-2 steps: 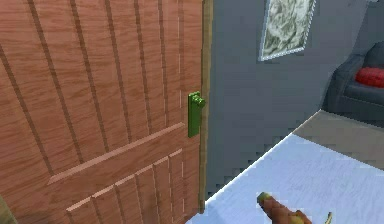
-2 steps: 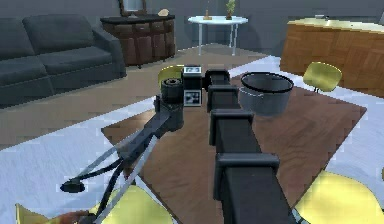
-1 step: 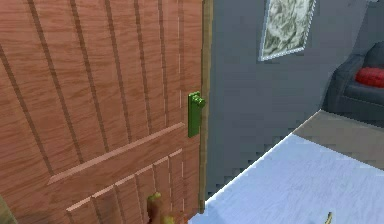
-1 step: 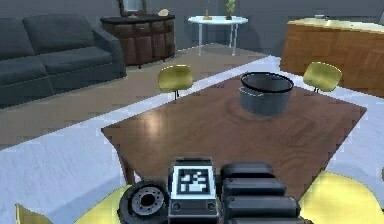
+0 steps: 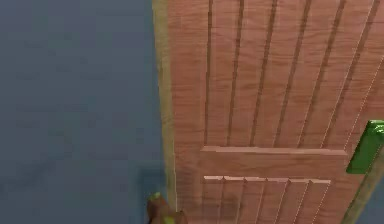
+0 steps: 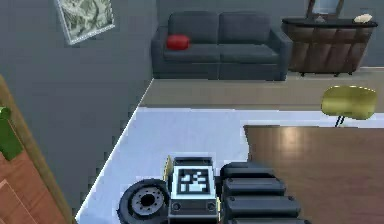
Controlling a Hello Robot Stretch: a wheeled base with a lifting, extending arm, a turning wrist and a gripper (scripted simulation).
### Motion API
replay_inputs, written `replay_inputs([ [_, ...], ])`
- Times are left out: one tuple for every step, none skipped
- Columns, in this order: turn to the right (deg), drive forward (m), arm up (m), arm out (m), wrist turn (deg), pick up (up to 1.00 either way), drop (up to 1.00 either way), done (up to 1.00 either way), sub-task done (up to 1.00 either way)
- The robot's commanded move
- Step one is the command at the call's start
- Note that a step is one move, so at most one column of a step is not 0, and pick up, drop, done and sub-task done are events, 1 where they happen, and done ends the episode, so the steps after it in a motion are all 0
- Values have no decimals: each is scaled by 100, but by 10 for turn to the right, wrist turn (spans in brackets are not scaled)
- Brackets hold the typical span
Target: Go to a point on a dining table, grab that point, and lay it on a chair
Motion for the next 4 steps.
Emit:
replay_inputs([
  [-420, 0, 0, 0, 0, 0, 0, 0, 0],
  [0, 20, 0, 0, 0, 0, 0, 0, 0],
  [-450, 0, 0, 0, 0, 0, 0, 0, 0],
  [-60, 0, 0, 0, 0, 0, 0, 0, 0],
])
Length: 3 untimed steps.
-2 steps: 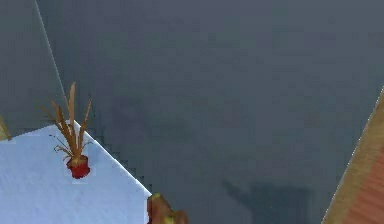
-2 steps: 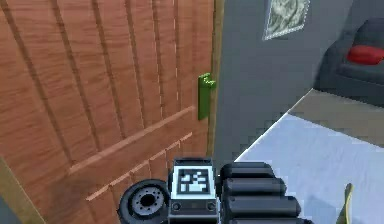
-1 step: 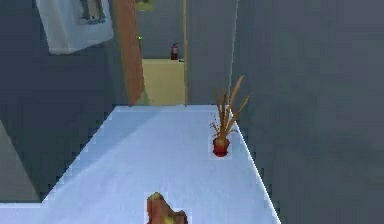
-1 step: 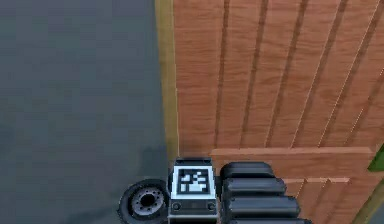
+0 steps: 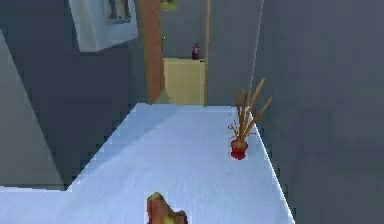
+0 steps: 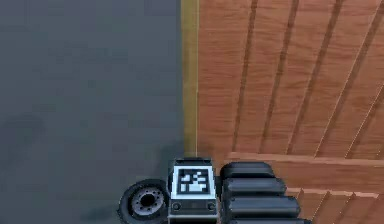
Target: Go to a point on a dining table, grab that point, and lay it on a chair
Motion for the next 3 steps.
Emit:
replay_inputs([
  [0, 100, 0, 0, 0, 0, 0, 0, 0],
  [0, 100, 0, 0, 0, 0, 0, 0, 0],
  [-30, 0, 0, 0, 0, 0, 0, 0, 0],
])
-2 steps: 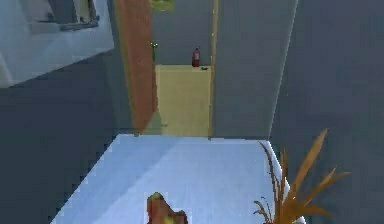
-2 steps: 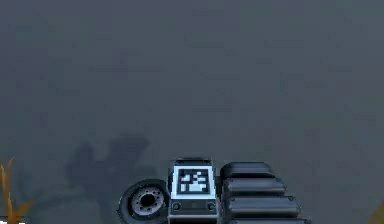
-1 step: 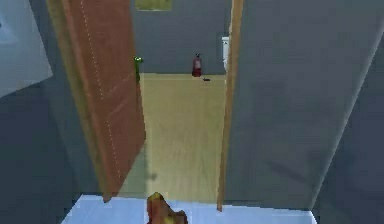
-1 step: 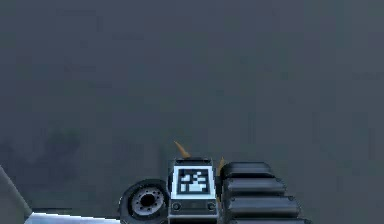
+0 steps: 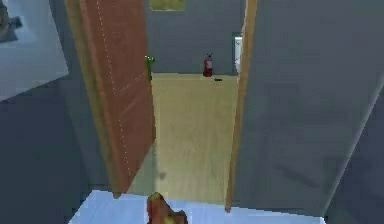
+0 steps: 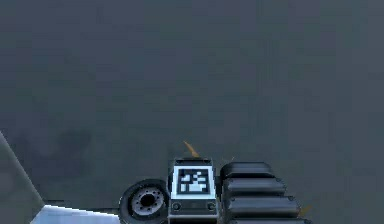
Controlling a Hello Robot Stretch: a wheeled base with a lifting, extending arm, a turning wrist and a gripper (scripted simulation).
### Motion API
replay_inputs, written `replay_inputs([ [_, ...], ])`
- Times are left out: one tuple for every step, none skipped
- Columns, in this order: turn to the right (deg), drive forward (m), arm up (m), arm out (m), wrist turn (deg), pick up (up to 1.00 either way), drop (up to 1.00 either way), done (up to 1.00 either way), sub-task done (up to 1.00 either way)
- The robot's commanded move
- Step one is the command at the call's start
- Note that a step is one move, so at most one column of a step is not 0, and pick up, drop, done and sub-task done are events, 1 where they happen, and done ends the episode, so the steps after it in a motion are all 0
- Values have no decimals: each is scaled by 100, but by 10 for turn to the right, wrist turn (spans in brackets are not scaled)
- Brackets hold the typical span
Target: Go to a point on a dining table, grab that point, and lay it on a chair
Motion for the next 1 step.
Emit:
replay_inputs([
  [0, 85, 0, 0, 0, 0, 0, 0, 0],
])
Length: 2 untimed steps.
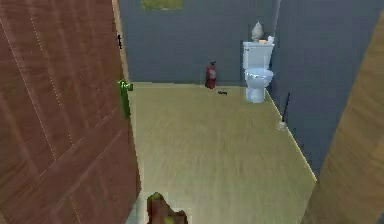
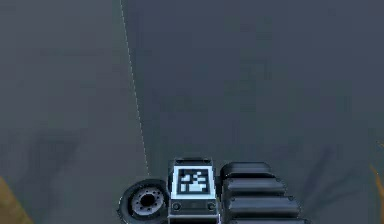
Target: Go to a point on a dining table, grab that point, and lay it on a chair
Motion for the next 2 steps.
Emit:
replay_inputs([
  [0, 100, 0, 0, 0, 0, 0, 0, 0],
  [-180, 0, 0, 0, 0, 0, 0, 0, 0],
])
